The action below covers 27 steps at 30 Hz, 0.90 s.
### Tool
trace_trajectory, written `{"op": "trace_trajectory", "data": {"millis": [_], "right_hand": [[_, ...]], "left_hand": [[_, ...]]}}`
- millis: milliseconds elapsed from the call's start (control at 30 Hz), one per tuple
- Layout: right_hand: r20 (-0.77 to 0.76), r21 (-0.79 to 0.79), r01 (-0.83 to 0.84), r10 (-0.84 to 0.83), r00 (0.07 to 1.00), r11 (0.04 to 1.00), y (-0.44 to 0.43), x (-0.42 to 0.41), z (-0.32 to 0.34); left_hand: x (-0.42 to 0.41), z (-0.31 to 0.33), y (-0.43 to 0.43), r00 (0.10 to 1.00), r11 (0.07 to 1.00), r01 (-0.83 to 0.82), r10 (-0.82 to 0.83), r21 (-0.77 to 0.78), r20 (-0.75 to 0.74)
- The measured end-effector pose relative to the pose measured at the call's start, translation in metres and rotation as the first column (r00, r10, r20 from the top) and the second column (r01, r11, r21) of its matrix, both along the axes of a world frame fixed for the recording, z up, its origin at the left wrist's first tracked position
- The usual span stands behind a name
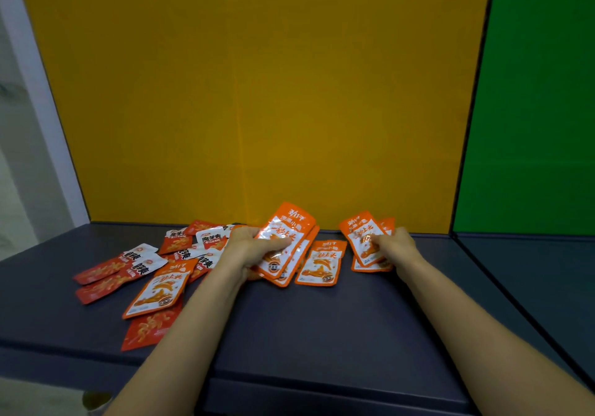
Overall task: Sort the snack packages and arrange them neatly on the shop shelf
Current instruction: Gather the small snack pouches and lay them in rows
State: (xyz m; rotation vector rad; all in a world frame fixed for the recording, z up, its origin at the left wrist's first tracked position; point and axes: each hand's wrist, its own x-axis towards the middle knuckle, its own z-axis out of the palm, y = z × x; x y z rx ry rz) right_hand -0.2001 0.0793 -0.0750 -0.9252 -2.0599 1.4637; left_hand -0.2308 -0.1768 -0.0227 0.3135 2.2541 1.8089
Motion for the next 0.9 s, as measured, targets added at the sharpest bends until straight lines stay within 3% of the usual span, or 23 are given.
{"op": "trace_trajectory", "data": {"millis": [100,233,400,467,633,900], "right_hand": [[-0.033,-0.040,0.041,-0.042,0.999,0.998,0.008,0.003,0.001],[-0.042,-0.096,0.055,-0.059,0.997,0.994,0.017,0.008,0.002],[-0.041,-0.143,0.066,-0.073,0.996,0.987,0.022,0.010,0.000],[-0.038,-0.141,0.068,-0.074,0.997,0.988,0.022,0.009,-0.001],[-0.050,-0.141,0.070,-0.077,0.996,0.988,0.018,0.011,-0.001],[-0.095,-0.109,0.068,-0.079,0.992,0.992,0.017,0.043,0.014]], "left_hand": [[0.007,-0.001,0.026,0.999,0.999,0.045,-0.045,-0.025,0.002],[0.007,-0.015,0.052,0.994,0.970,0.068,-0.085,-0.233,-0.066],[0.004,-0.015,0.063,0.973,0.822,0.042,-0.163,-0.568,-0.164],[0.007,-0.011,0.068,0.968,0.778,0.058,-0.196,-0.625,-0.154],[0.011,-0.002,0.078,0.973,0.779,0.126,-0.218,-0.615,-0.075],[0.005,-0.010,0.081,0.983,0.887,0.155,-0.182,-0.435,-0.022]]}}
